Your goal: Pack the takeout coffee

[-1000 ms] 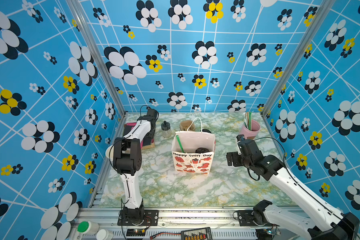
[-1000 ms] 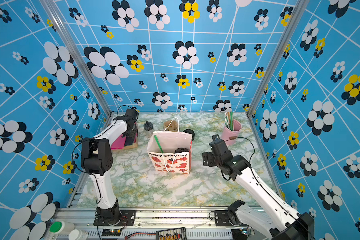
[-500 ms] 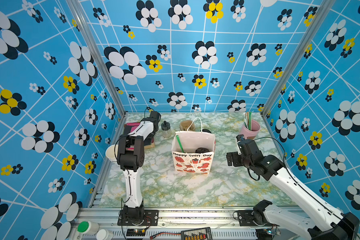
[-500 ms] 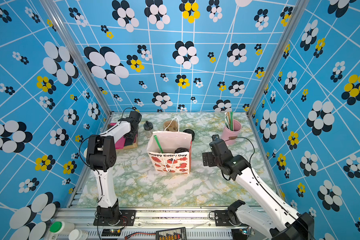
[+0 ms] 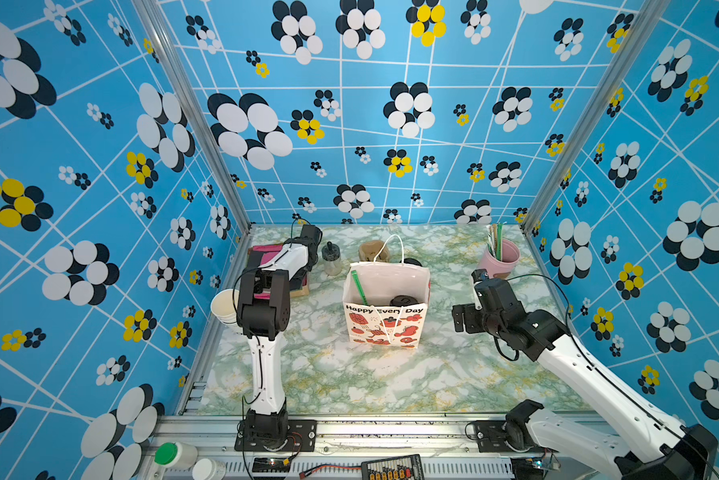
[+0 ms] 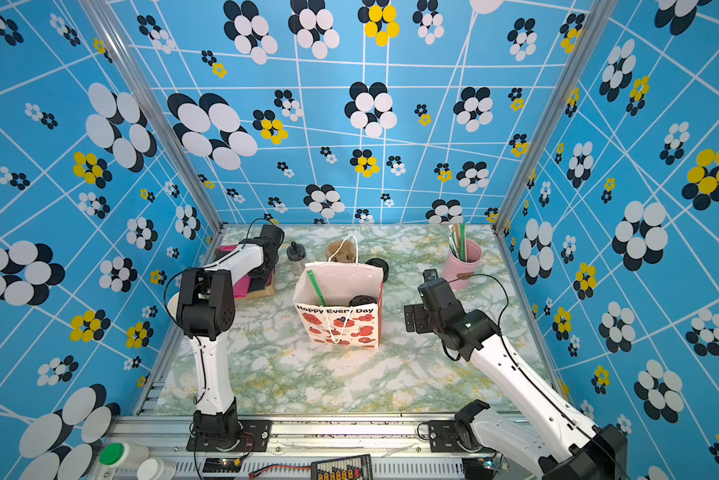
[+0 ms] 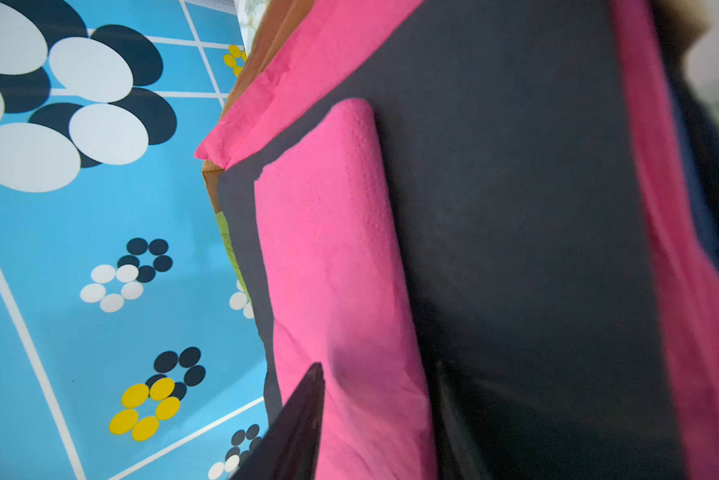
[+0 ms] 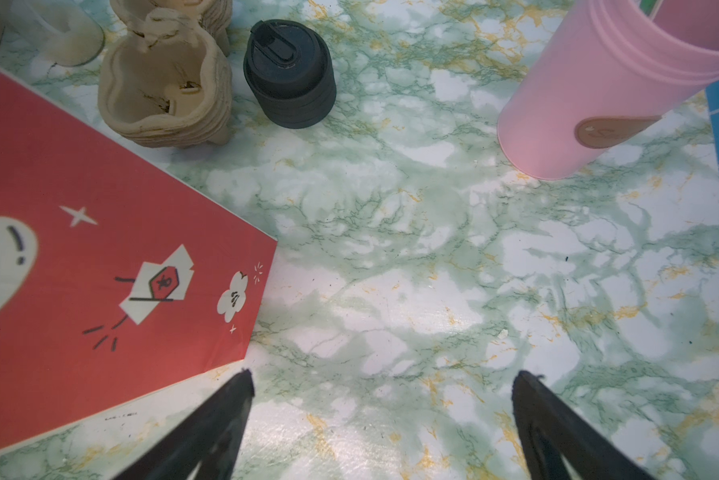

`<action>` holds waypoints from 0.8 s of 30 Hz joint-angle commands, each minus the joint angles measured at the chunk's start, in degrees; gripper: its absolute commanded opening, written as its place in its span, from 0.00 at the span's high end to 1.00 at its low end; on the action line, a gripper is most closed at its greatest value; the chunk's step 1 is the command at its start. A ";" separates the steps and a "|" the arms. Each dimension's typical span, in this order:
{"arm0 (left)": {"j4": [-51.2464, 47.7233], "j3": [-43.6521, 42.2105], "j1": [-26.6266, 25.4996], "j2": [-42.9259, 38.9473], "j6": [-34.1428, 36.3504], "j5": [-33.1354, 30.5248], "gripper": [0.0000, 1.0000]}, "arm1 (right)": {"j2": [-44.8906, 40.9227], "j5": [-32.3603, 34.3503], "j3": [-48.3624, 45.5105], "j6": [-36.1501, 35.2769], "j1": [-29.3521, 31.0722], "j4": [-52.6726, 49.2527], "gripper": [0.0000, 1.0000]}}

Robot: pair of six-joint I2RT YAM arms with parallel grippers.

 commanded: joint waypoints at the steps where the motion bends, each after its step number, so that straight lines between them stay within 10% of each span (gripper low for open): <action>1: 0.97 -0.08 -0.04 0.82 0.63 -1.63 0.62 | 0.27 0.43 -0.84 -0.08 -0.38 0.31 0.01; 14: -0.27 1.18 0.61 -2.50 -0.85 0.30 0.99 | -0.13 0.30 -0.68 0.17 -0.37 0.06 0.01; 24: -5.42 5.60 0.97 -12.25 -3.64 6.13 1.00 | -1.30 -0.19 0.61 0.20 -0.35 -0.87 0.01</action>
